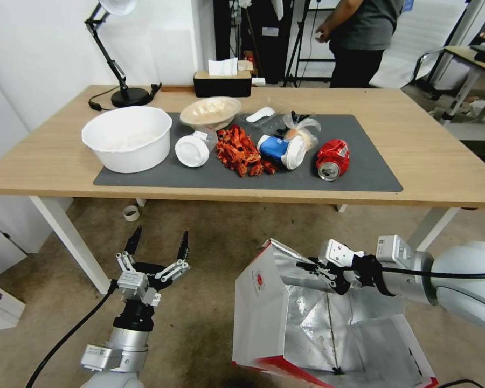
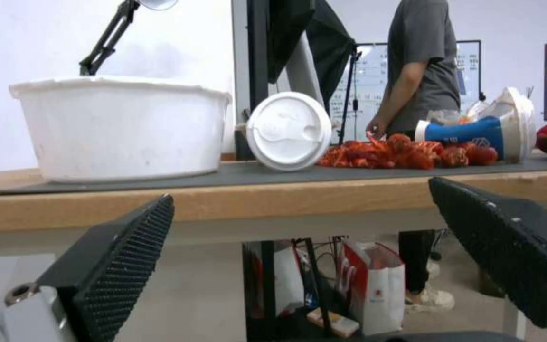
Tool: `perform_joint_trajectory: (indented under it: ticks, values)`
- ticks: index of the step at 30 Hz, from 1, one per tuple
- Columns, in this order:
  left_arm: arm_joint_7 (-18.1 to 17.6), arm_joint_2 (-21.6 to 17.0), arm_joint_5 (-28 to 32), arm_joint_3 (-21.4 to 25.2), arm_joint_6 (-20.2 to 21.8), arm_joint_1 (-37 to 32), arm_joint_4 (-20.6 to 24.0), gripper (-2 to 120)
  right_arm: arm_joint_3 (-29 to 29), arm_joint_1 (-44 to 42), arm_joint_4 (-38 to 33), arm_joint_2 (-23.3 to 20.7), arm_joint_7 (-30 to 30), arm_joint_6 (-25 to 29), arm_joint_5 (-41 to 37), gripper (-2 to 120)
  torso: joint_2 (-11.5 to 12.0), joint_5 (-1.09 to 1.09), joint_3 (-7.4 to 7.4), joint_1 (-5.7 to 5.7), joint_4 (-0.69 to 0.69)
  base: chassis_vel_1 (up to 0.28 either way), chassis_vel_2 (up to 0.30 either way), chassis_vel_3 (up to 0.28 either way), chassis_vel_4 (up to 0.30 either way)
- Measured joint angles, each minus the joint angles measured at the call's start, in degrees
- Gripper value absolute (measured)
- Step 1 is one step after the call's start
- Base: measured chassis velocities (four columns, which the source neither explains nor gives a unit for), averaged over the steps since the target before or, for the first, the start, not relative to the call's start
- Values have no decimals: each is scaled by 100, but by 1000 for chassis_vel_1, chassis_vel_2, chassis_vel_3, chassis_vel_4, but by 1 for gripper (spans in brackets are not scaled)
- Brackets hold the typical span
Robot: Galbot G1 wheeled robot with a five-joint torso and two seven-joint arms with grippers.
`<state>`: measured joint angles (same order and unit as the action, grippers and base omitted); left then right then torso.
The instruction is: Pick up the food delivery bag from the floor and place it on the table.
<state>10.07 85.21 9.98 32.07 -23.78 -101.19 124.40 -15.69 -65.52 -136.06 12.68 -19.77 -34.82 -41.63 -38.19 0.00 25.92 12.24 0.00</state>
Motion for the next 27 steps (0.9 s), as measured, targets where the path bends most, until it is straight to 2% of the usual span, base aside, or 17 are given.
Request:
perform_joint_trajectory:
  ticks: [27]
  values:
    - [2, 1, -8, -12, -6, -11, -11, 100, -47, -23, -20, -11, -3, -22, 2, 0, -668, 0, 399, 270, 0, 0, 0, 0, 0]
